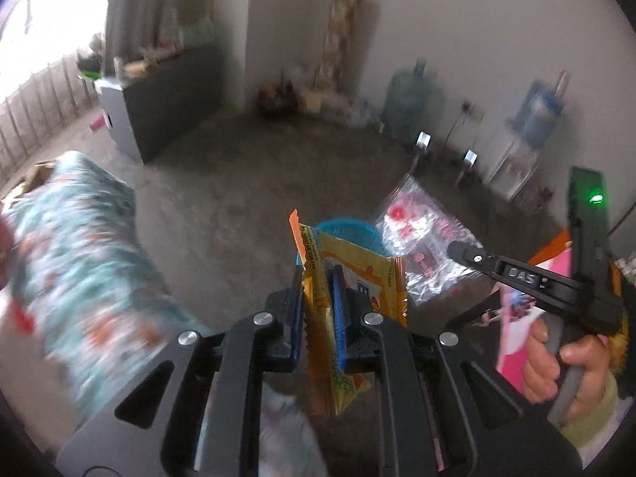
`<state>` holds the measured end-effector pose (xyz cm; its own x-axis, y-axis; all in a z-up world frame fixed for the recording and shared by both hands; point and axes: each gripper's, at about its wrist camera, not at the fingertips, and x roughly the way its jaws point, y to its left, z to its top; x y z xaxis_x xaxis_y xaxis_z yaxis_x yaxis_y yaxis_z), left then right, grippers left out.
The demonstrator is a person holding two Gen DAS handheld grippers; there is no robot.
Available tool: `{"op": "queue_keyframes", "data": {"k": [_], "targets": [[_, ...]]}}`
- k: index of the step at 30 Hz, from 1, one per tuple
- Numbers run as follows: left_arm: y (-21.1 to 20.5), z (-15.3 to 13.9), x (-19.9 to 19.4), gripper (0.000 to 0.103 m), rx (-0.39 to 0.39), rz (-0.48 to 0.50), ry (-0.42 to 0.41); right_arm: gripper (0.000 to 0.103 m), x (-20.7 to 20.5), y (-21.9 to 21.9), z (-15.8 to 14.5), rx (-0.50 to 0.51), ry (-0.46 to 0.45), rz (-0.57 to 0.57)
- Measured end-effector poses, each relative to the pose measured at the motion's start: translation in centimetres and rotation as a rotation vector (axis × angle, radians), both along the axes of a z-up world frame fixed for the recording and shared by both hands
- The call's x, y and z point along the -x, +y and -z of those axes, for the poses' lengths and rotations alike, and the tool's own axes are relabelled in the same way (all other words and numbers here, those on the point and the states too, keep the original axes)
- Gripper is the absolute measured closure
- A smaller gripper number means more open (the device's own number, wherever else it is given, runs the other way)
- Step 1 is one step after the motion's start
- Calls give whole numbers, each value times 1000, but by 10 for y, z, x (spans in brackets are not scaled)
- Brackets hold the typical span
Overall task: Collect trash
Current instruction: 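Carry both items to the blue wastebasket and open both grippers over it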
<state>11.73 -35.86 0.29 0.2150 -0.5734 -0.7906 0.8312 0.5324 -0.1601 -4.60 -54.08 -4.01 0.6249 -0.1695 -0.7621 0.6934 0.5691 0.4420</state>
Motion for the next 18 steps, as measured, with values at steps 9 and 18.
{"op": "queue_keyframes", "data": {"k": [9, 18], "targets": [[-141, 86, -34, 83, -120, -9, 80, 96, -30, -96, 96, -114, 49, 174], [-172, 113, -43, 53, -132, -37, 151, 74, -29, -124, 171, -311, 33, 284]]}}
